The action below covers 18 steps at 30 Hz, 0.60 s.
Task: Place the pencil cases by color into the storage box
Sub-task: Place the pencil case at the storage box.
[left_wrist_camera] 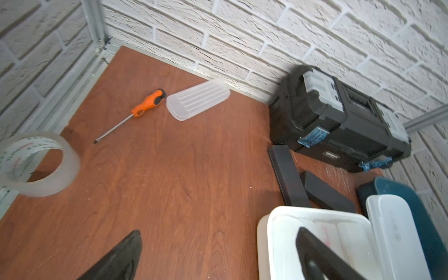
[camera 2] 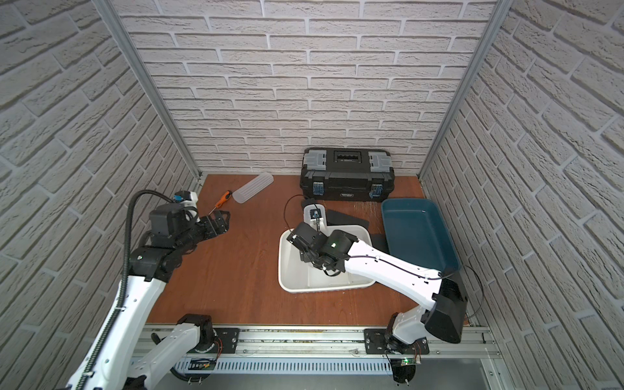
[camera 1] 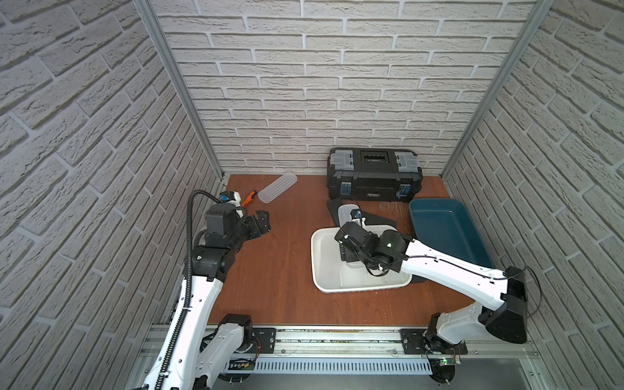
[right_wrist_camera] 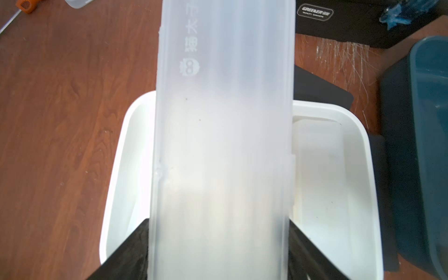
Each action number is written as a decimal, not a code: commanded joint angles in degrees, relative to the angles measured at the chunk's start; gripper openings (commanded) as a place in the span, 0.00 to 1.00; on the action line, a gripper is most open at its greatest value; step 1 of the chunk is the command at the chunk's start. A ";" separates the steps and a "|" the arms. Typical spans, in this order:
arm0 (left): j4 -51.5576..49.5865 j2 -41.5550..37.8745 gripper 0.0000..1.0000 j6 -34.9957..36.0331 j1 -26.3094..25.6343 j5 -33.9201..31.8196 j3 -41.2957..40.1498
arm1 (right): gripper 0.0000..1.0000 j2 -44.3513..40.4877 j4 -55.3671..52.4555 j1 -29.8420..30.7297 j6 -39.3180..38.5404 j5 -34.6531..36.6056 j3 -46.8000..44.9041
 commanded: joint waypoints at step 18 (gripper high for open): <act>7.91 8.08 0.98 1.55 -25.01 -16.02 0.20 | 0.66 -9.55 5.96 -5.27 -2.10 -2.81 -18.19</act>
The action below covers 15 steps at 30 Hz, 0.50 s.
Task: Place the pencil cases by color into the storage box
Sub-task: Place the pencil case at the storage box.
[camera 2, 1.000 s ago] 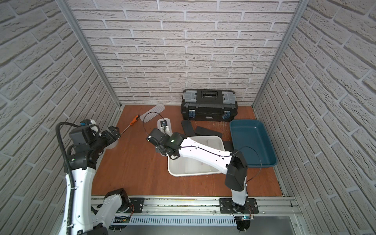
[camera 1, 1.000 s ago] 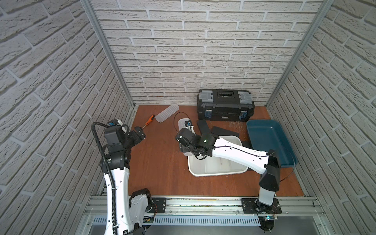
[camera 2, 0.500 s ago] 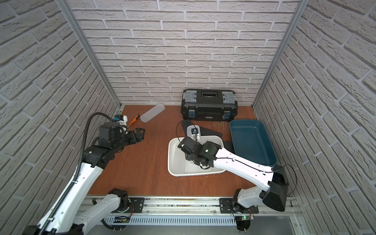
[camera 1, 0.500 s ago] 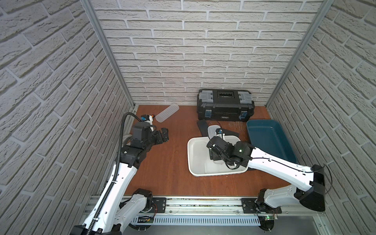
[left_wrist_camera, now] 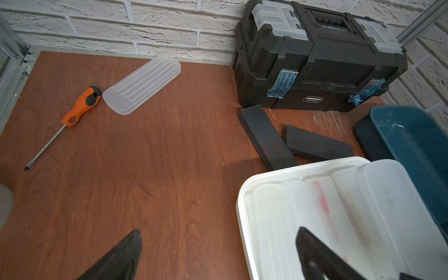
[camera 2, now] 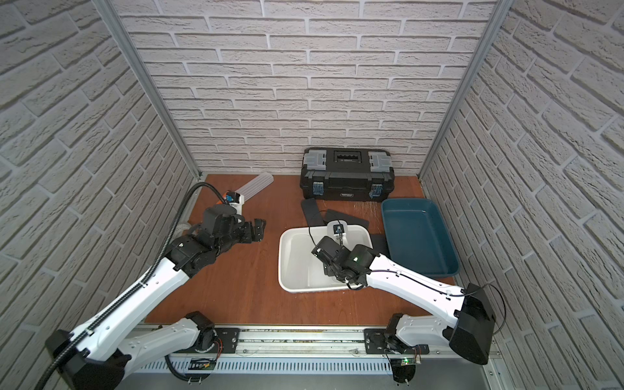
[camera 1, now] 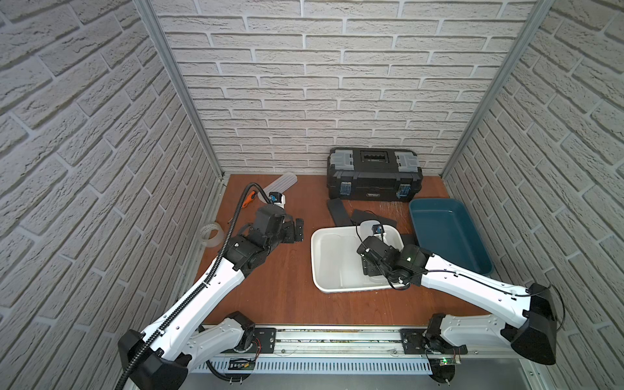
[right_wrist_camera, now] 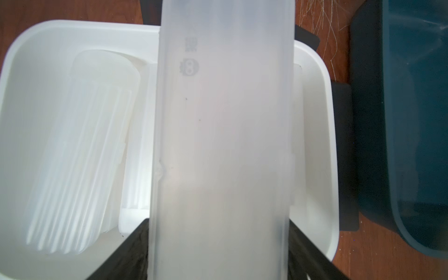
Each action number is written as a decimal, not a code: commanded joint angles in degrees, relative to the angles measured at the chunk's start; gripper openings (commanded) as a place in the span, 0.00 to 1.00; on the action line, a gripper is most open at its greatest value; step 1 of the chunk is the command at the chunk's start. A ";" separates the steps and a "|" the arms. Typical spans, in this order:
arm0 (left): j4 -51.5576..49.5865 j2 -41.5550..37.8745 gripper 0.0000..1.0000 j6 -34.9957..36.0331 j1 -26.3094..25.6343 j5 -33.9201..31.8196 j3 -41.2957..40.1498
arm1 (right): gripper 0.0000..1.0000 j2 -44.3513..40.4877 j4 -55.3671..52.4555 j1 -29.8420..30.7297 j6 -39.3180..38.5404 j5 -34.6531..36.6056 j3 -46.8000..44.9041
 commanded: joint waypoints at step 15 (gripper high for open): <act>4.35 -0.35 0.98 2.42 -2.19 -1.35 -1.09 | 0.66 5.08 9.62 -3.30 -2.56 -3.37 -4.23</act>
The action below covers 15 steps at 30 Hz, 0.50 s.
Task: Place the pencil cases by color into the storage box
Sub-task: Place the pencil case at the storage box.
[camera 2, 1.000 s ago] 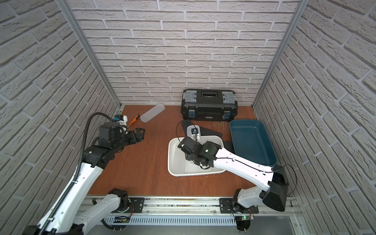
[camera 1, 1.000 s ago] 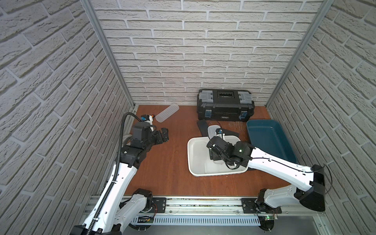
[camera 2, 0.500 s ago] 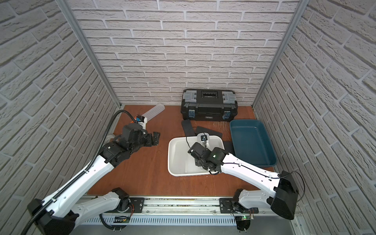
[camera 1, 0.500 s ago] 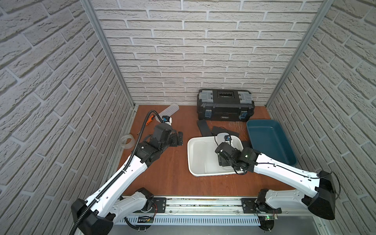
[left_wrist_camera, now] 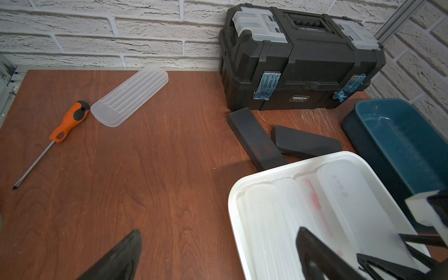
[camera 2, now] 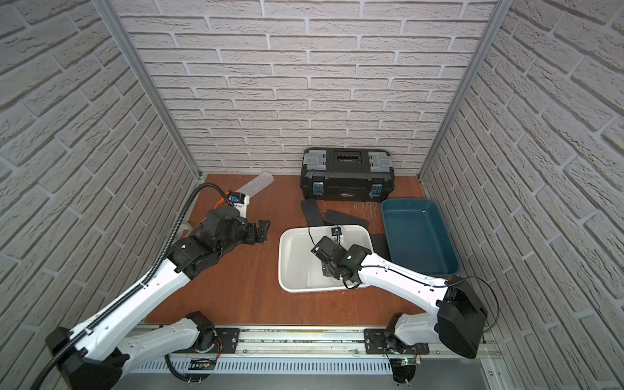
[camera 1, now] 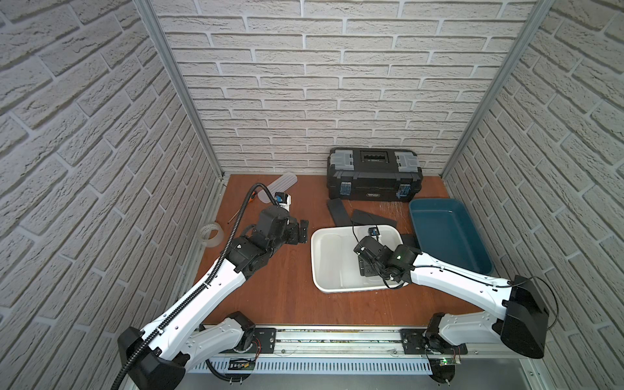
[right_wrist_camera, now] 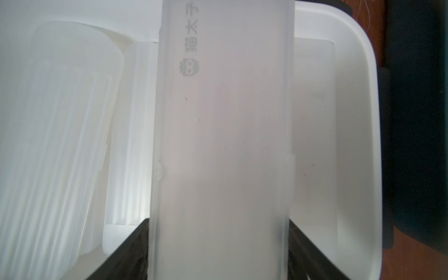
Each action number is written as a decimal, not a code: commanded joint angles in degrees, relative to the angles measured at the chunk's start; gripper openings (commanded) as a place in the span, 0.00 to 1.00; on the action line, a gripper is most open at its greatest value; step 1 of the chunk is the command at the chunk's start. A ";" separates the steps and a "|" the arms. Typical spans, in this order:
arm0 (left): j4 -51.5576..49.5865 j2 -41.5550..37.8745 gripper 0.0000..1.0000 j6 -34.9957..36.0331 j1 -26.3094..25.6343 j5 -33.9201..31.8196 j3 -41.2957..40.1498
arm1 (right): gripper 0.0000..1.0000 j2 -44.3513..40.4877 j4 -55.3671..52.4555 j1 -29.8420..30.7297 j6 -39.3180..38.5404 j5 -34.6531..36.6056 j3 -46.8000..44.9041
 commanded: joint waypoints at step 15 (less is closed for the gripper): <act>1.73 1.50 0.98 0.67 -0.23 -1.75 -0.20 | 0.66 4.62 7.05 -2.91 -1.83 -2.02 -3.48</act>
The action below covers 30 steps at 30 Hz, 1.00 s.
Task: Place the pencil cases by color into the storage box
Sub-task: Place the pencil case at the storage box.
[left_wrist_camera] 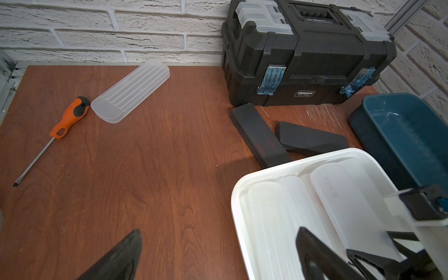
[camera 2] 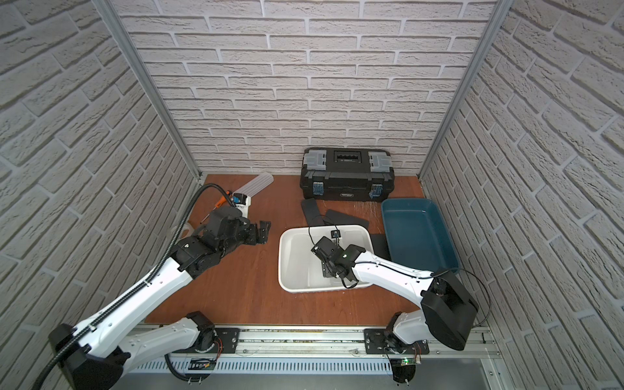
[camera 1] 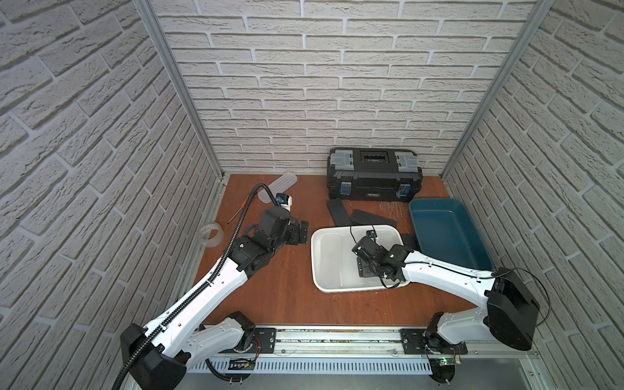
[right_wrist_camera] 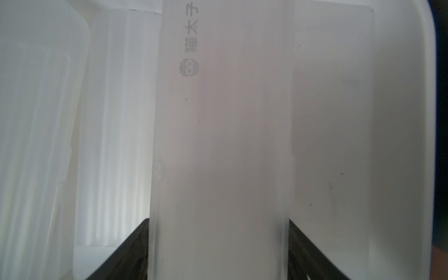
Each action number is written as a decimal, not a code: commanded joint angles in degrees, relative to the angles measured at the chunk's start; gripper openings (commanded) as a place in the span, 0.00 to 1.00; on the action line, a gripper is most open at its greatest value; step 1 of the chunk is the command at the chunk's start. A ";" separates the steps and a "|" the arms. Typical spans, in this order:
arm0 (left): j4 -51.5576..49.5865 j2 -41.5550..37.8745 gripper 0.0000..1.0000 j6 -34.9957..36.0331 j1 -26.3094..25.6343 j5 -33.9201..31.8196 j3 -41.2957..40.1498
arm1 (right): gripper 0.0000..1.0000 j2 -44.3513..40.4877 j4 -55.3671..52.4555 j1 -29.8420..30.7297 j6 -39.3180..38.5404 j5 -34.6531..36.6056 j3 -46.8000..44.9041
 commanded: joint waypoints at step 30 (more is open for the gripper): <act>-6.01 4.67 0.98 2.07 2.70 -4.15 9.54 | 0.92 -2.00 -1.51 -3.24 -5.05 -0.17 0.14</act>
